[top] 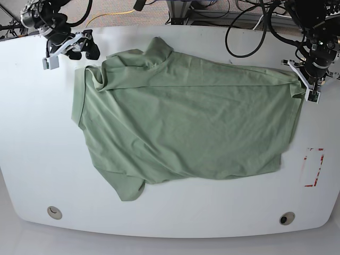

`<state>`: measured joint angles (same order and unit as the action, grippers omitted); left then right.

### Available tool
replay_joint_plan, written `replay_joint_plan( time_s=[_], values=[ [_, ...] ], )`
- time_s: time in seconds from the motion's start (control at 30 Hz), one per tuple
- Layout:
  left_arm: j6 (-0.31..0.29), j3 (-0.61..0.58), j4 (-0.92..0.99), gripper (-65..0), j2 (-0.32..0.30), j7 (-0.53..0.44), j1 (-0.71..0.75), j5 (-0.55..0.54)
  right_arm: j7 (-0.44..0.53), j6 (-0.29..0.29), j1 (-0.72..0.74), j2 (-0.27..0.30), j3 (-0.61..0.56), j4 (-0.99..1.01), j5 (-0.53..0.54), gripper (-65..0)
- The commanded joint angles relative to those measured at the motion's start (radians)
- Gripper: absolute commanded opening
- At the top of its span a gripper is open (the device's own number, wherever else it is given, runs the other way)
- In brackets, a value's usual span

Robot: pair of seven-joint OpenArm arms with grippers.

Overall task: Fold the T-shirt properly
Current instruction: 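Drag the held shirt across the table with both grippers, laying it flat, then pull the shirt edges outward with both grippers to smooth it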

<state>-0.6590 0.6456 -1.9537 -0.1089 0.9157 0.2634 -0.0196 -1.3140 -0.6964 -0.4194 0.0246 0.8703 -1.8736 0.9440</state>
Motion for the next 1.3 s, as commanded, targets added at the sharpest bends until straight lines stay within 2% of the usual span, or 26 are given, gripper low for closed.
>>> replay_joint_plan(
  time_s=[0.0, 0.2, 0.4, 0.6, 0.87, 0.93, 1.07, 1.27],
  values=[
    [0.005, 0.001, -0.016, -65.0, -0.012, -0.017, -0.005, -0.006, 0.018, -0.002, -0.002, 0.005, 0.002, 0.001, 0.011, -21.2],
    [0.005, -0.007, -0.016, -65.0, -0.012, -0.019, -0.005, -0.006, 0.018, -0.002, 0.029, 0.004, -0.053, 0.036, -0.067, -21.2],
    [0.003, -0.01, -0.016, -65.0, -0.012, -0.102, 0.004, -0.006, 0.02, -0.002, 0.069, 0.002, -0.125, 0.059, -0.162, -21.2],
    [0.003, -0.005, -0.016, -65.0, -0.012, -0.116, 0.02, -0.006, 0.021, -0.002, 0.098, -0.024, -0.171, 0.062, -0.236, -21.2],
    [0.003, 0.015, -0.016, -65.0, -0.012, -0.116, 0.024, -0.006, 0.021, -0.002, 0.106, -0.027, -0.231, 0.171, -0.25, -21.7],
    [0.002, 0.018, -0.016, -65.0, -0.012, -0.116, 0.024, -0.006, 0.02, -0.002, 0.104, -0.028, -0.231, 0.17, -0.25, -24.1],
    [0.002, 0.019, -0.016, -65.0, -0.012, -0.116, 0.024, -0.006, 0.015, -0.002, 0.095, -0.032, -0.231, 0.168, -0.216, -36.3],
    [0.0, 0.019, -0.016, -65.0, -0.015, -0.116, 0.024, -0.006, 0.014, -0.002, 0.047, -0.015, -0.233, 0.147, -0.128, -38.8]
  ],
)
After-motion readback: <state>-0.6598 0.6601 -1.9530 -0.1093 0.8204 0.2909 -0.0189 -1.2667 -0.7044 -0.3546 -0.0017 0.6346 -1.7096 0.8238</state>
